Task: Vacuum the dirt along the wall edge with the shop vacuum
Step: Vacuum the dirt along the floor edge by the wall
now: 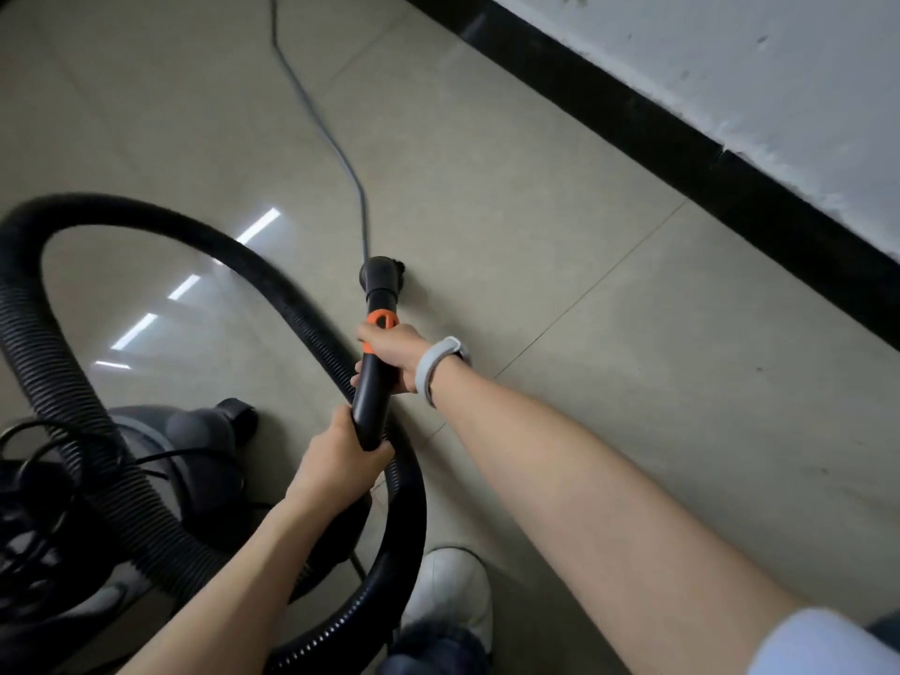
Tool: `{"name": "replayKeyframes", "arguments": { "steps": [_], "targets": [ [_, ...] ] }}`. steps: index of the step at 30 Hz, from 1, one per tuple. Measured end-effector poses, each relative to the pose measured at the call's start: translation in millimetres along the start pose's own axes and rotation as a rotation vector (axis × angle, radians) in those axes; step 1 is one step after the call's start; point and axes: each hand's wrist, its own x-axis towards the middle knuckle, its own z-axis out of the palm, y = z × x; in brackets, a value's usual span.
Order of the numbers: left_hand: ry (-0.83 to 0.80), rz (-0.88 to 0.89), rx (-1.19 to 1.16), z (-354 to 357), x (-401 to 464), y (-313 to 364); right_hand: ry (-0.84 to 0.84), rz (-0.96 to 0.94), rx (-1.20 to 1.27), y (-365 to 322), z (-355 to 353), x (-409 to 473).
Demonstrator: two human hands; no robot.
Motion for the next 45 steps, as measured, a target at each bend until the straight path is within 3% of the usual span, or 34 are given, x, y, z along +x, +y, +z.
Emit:
{"name": "replayKeyframes", "arguments": {
  "steps": [9,22,37,45],
  "targets": [
    [-0.239,0.362,0.330,30.9,-26.7,31.6,0.304,-0.062,0.395,52.7,-82.3,-63.8],
    [-0.281,0.736,0.679,94.5,-75.8,82.9,0.624,-0.158,0.783,124.3,-163.5,-150.1],
    [-0.609,1.149,0.892,196.1,-87.1,153.5,0.968,-0.285,1.137,195.7,-257.4,-199.5],
    [-0.665,1.237,0.918,232.9,-88.8,170.3,1.170,-0.377,1.251,212.3,-282.1,-196.3]
  ]
}}
